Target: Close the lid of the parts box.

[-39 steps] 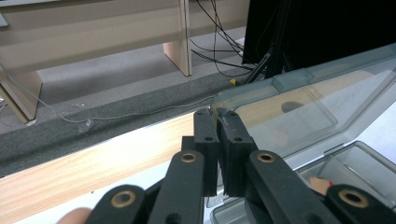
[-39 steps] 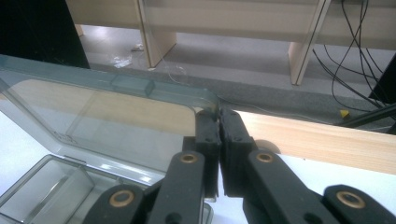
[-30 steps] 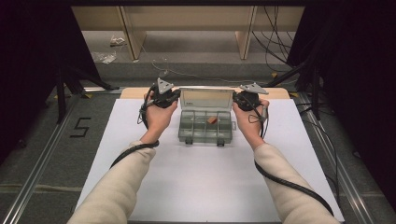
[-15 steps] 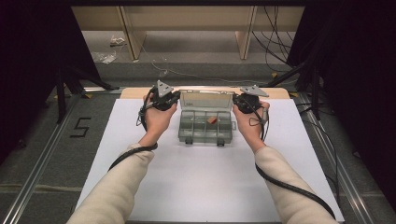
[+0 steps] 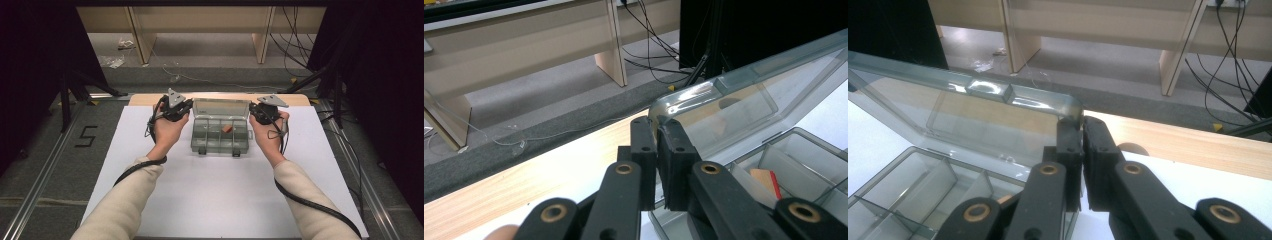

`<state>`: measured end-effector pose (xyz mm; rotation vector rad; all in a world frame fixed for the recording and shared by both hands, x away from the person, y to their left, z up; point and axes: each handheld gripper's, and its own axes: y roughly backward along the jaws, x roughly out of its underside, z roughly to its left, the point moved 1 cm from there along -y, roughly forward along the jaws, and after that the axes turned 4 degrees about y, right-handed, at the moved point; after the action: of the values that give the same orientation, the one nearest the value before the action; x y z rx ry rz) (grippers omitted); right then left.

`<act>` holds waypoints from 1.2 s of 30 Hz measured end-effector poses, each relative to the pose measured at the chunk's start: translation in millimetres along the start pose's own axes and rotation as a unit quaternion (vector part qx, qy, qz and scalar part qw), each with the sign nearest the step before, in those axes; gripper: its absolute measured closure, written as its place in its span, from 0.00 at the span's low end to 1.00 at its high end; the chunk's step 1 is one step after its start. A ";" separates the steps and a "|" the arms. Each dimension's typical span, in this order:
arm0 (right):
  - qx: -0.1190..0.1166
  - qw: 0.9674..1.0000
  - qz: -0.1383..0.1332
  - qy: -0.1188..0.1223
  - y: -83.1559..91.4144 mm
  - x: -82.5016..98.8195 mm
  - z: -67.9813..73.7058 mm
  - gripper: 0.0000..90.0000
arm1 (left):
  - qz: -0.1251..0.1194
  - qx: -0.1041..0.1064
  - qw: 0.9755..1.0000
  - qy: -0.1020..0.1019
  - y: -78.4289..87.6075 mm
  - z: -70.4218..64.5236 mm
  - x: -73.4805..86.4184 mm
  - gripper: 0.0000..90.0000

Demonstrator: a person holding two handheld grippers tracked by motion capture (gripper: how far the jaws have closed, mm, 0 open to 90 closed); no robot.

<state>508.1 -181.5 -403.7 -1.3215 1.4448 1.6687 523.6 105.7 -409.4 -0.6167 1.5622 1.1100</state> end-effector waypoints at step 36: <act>-0.011 1.000 -0.009 0.016 16.5 20.4 5.7 0.96 | -0.004 0.020 0.999 -0.044 19.8 -7.7 23.8 0.92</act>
<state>484.6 -184.1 -416.3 -1.3742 1.4314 1.6629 496.4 111.2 -425.3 -0.5404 1.5008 1.0827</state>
